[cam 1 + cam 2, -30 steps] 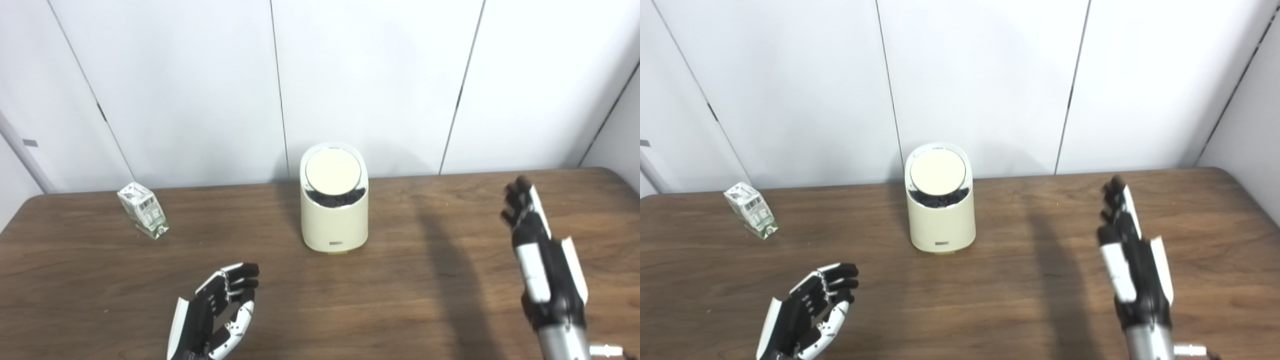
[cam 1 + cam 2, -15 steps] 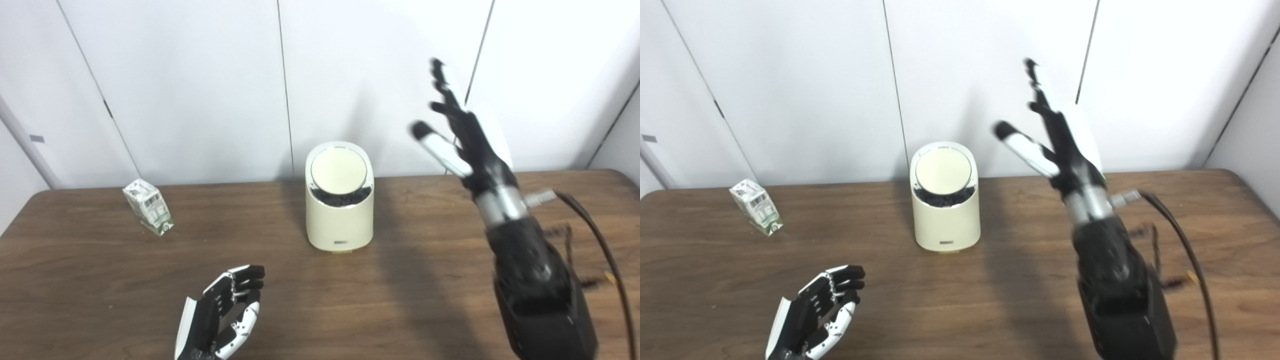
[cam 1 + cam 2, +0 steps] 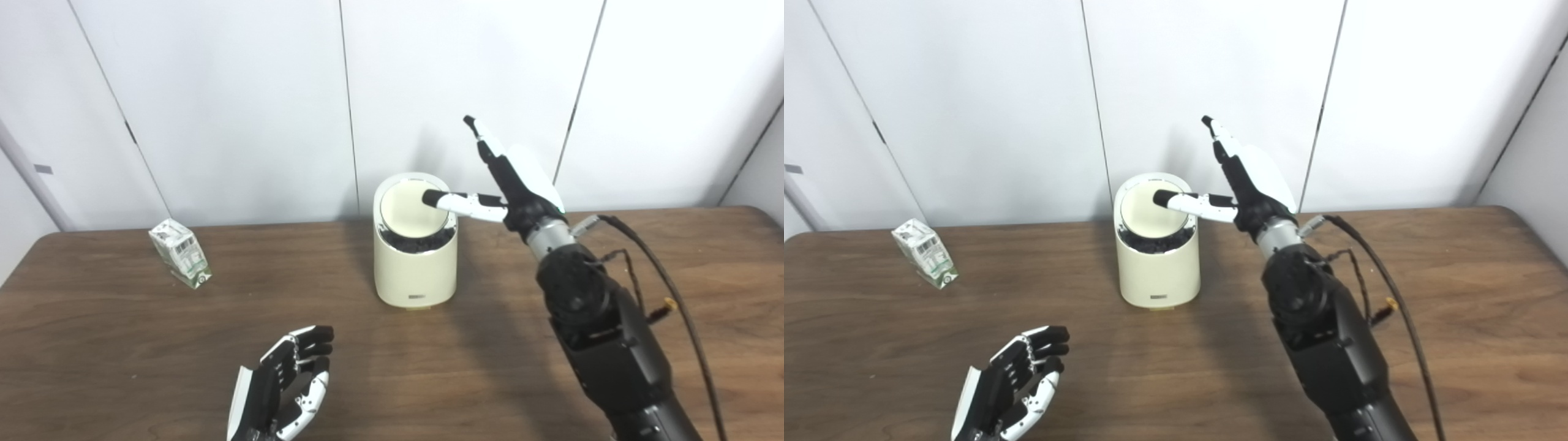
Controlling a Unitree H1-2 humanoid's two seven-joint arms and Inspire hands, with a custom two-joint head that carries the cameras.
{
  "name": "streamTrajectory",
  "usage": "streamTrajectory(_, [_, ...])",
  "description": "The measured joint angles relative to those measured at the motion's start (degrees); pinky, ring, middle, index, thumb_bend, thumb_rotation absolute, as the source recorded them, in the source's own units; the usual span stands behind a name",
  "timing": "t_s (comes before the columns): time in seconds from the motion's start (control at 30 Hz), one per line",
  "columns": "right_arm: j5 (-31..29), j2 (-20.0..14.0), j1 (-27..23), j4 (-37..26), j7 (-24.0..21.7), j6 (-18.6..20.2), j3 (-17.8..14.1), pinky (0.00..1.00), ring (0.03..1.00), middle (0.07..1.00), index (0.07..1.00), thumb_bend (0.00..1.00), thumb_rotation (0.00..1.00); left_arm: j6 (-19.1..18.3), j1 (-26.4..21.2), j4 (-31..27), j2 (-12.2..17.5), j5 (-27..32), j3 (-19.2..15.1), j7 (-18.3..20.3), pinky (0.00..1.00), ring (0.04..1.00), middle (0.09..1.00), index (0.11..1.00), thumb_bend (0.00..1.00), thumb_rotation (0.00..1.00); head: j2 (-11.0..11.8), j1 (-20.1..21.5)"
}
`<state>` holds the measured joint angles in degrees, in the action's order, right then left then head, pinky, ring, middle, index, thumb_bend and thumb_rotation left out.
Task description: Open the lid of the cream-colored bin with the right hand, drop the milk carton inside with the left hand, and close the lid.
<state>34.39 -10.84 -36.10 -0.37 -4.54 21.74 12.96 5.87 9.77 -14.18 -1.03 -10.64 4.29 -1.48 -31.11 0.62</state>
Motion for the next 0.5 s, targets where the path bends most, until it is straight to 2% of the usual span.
streamTrajectory(0.13, [1.3, 0.5, -1.2, 4.3, 2.0, -0.8, 0.8, 0.95, 1.000, 1.000, 0.987, 0.84, 0.70, 0.0, 0.1, 0.0, -0.3, -0.5, 0.2, -0.3, 0.61, 0.701, 0.728, 0.725, 0.18, 0.12, -0.1, -0.3])
streamTrajectory(0.2, [1.5, 0.8, -1.4, 6.6, 2.7, -1.4, 1.0, 0.98, 1.000, 1.000, 0.993, 0.84, 0.66, 0.0, 0.2, 0.0, -0.4, -0.7, 0.4, -0.4, 0.61, 0.700, 0.726, 0.724, 0.17, 0.12, -0.1, -0.3])
streamTrajectory(0.5, [2.8, 1.5, -3.3, 16.8, 7.6, -3.4, 2.3, 0.96, 1.000, 1.000, 0.988, 0.84, 0.60, 0.0, 0.3, -0.1, -0.5, -1.1, 0.5, -0.6, 0.62, 0.706, 0.731, 0.727, 0.17, 0.15, 0.0, -0.1])
